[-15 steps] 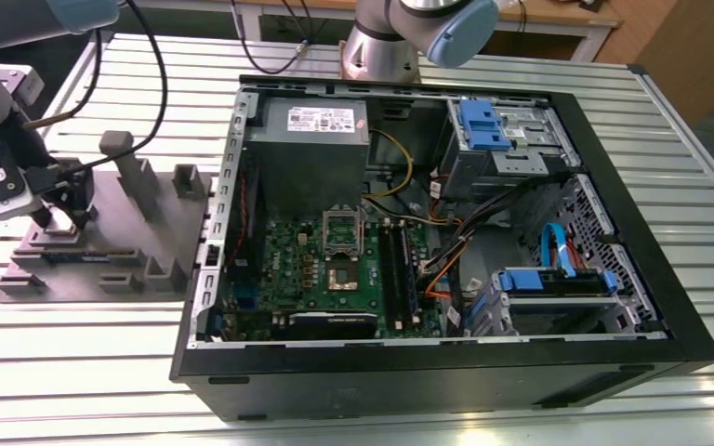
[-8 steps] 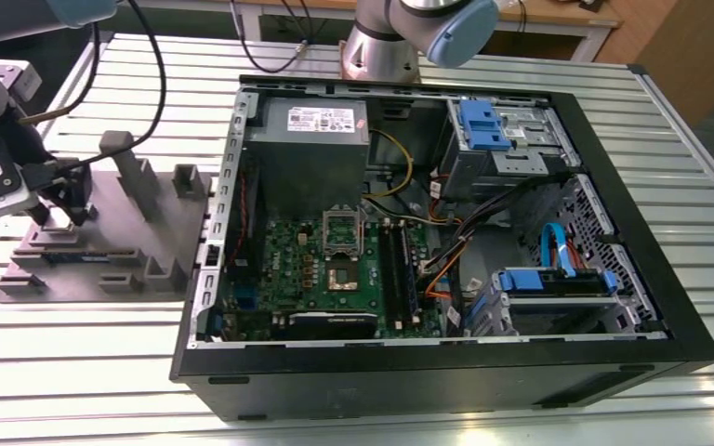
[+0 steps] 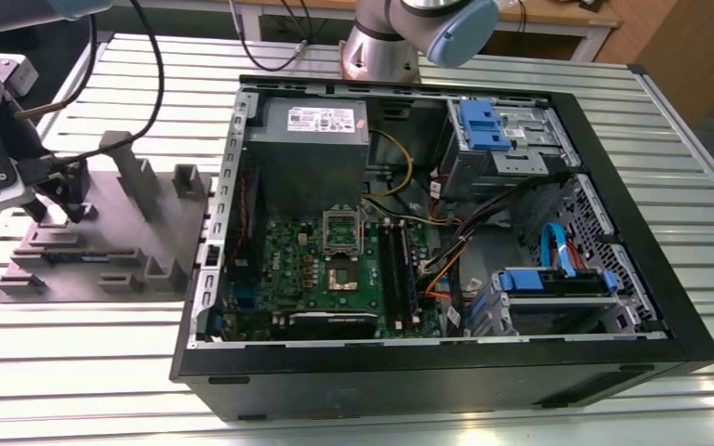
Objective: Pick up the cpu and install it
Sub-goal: 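Pick up the cpu and move it towards the insertion slot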
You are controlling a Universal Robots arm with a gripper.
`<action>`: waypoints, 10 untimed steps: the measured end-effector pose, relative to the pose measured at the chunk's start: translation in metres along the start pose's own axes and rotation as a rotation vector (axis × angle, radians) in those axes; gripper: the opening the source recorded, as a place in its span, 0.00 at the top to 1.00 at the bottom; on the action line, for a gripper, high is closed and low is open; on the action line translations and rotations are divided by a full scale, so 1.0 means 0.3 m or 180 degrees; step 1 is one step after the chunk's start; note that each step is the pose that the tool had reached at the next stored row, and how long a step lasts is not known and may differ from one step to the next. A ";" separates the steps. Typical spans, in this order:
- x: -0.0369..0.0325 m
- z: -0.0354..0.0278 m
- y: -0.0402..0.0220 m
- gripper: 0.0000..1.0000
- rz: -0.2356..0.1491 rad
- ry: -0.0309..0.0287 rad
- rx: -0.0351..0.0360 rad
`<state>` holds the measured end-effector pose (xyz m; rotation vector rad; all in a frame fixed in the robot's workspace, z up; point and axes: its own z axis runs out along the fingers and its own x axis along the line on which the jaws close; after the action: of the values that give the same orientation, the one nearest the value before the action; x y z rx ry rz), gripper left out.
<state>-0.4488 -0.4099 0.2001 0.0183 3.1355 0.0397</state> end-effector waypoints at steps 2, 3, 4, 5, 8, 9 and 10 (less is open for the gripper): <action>0.000 -0.004 0.000 0.52 0.0000 0.0000 0.0000; 0.000 -0.004 0.000 0.52 0.0000 -0.0001 0.0000; 0.000 -0.005 0.000 0.52 0.0000 -0.0001 -0.0001; 0.000 -0.005 0.000 0.52 0.0000 -0.0001 0.0000; 0.000 -0.005 0.000 0.52 0.0000 0.0000 0.0000; 0.000 -0.005 0.000 0.52 0.0000 0.0000 0.0000; 0.000 -0.005 0.000 0.52 0.0000 0.0000 0.0000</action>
<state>-0.4488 -0.4099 0.2017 0.0184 3.1354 0.0398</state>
